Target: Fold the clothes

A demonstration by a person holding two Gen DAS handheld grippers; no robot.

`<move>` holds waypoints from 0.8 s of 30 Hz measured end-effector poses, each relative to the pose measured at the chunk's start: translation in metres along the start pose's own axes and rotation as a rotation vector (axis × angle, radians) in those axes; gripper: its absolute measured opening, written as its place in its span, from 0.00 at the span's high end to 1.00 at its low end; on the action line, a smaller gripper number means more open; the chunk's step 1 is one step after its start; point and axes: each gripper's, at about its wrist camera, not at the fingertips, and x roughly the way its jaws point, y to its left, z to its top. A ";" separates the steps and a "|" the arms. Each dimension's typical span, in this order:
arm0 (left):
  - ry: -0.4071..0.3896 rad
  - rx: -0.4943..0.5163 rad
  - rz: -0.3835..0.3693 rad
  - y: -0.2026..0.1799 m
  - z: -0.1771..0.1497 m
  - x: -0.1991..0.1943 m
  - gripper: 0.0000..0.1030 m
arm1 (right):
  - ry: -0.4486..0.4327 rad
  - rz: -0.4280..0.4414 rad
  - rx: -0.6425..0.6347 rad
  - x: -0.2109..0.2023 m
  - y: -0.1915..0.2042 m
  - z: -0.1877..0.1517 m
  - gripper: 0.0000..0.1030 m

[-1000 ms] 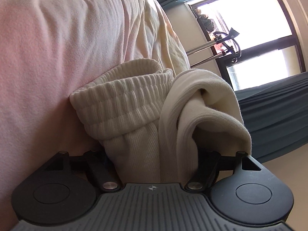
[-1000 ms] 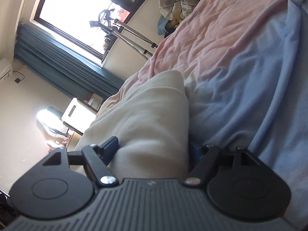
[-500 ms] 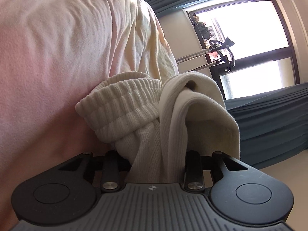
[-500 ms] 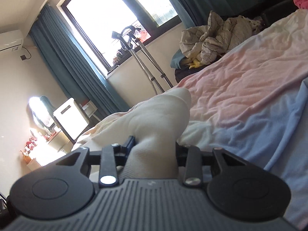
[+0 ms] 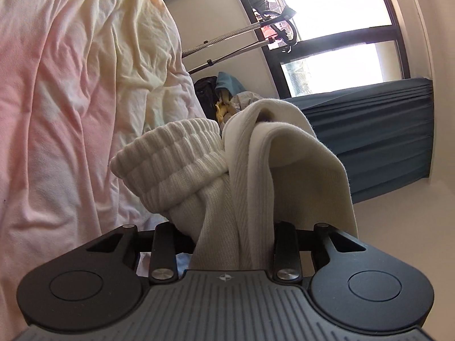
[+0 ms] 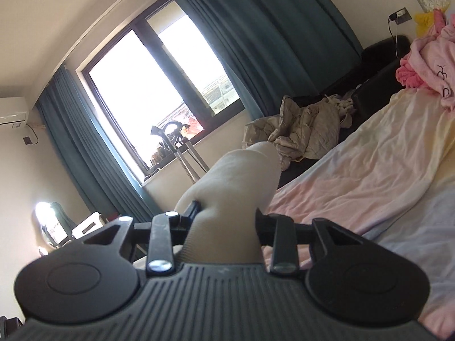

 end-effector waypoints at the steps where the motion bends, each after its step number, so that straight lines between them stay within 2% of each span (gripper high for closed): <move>1: 0.012 0.007 -0.017 -0.007 -0.010 0.008 0.64 | -0.025 -0.014 0.003 -0.008 -0.008 0.010 0.65; 10: 0.128 0.110 -0.183 -0.056 -0.081 0.112 0.64 | -0.210 -0.113 0.034 -0.044 -0.098 0.073 0.65; 15: 0.180 0.136 -0.216 -0.057 -0.120 0.175 0.64 | -0.333 -0.175 0.082 -0.051 -0.161 0.069 0.65; 18: 0.215 0.191 -0.206 -0.053 -0.133 0.209 0.64 | -0.384 -0.230 0.129 -0.043 -0.197 0.057 0.65; 20: 0.236 0.221 -0.187 -0.046 -0.138 0.231 0.64 | -0.386 -0.290 0.171 -0.030 -0.221 0.048 0.65; 24: 0.271 0.231 -0.091 -0.017 -0.146 0.264 0.64 | -0.301 -0.404 0.242 0.001 -0.253 0.025 0.65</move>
